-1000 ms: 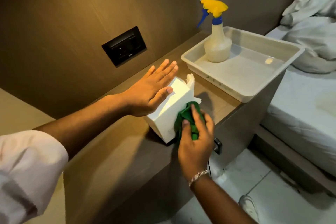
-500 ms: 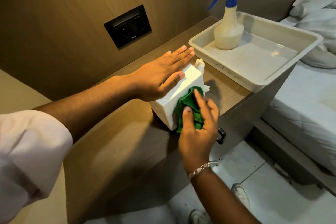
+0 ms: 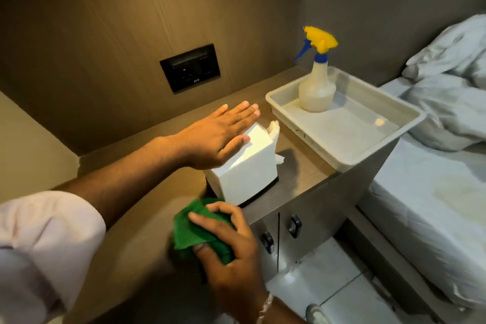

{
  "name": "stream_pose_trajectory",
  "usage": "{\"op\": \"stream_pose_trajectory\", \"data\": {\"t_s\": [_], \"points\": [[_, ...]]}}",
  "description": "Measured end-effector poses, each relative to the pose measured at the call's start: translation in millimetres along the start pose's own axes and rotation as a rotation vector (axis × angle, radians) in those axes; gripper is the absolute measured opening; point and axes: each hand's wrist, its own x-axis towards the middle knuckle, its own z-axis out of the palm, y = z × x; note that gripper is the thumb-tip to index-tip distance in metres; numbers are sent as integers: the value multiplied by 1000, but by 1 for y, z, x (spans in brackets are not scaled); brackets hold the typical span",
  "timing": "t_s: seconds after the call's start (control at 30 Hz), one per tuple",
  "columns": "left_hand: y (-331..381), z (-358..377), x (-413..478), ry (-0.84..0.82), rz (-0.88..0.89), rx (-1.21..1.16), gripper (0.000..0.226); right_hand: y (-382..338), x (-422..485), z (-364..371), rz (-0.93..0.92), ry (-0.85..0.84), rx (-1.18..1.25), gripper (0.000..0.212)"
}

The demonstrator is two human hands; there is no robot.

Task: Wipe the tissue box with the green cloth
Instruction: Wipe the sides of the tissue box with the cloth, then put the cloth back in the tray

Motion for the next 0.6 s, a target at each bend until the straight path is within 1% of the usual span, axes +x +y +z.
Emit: {"op": "stream_pose_trajectory", "data": {"t_s": [0.1, 0.17, 0.23, 0.3, 0.37, 0.43, 0.47, 0.53, 0.6], "points": [[2, 6, -7, 70, -118, -12, 64, -22, 31, -69, -103, 37, -23, 35], [7, 11, -11, 81, -244, -29, 70, -34, 65, -128, -144, 35, -125, 34], [19, 15, -10, 83, -362, -33, 79, -42, 110, -192, -125, -22, -264, 35], [34, 18, -7, 112, -455, -26, 85, -40, 158, -244, -27, -102, -461, 38], [47, 21, -3, 144, -553, -14, 86, -22, 197, -275, 76, -222, -715, 34], [56, 23, 2, 147, -648, 8, 89, 7, 219, -285, 118, -375, -911, 31], [61, 25, 5, 153, -701, 17, 91, 23, 227, -287, 127, -459, -1008, 33], [70, 30, 10, 203, -798, 36, 93, 52, 239, -287, 141, -644, -1237, 48], [81, 35, 12, 304, -849, 62, 92, 74, 249, -288, 204, -822, -1383, 70]]}}
